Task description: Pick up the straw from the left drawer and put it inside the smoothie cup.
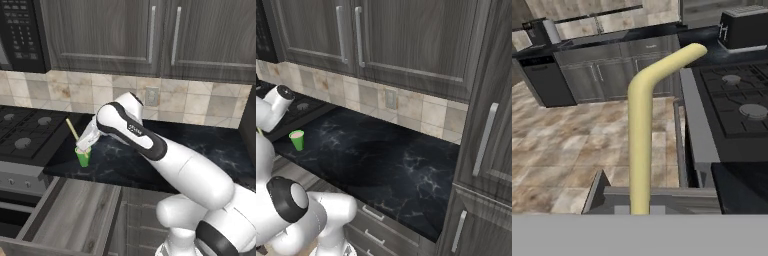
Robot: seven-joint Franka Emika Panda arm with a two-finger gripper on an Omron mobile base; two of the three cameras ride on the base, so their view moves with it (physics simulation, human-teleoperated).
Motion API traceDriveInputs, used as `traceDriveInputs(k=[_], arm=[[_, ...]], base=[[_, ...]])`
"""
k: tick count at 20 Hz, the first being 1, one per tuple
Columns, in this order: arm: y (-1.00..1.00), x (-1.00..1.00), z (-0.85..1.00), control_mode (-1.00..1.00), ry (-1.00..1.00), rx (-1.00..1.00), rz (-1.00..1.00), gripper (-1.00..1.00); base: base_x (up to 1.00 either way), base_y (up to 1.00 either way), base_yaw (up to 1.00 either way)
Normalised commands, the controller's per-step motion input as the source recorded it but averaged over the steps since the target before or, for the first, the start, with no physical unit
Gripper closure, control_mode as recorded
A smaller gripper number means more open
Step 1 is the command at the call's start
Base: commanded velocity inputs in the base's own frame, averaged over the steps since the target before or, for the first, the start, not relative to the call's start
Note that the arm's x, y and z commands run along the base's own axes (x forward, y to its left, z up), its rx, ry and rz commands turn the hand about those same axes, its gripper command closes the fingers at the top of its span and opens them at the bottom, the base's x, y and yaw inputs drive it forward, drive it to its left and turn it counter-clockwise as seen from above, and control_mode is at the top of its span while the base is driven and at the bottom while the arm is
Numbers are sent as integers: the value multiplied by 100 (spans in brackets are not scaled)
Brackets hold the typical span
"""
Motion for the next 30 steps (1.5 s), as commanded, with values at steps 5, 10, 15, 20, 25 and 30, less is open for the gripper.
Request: traceDriveInputs(k=[5,10,15,20,25,30], arm=[[0,35,0,-100,5,0,2,100],[0,41,0,-100,10,0,3,100],[0,43,0,-100,8,0,3,100],[-2,33,-17,-100,2,13,2,100],[-11,7,-19,-100,-1,13,4,100],[-7,11,-3,-100,0,1,1,100]], base=[[0,0,0],[0,0,0],[0,0,0],[0,0,0],[0,0,0],[0,0,0]])
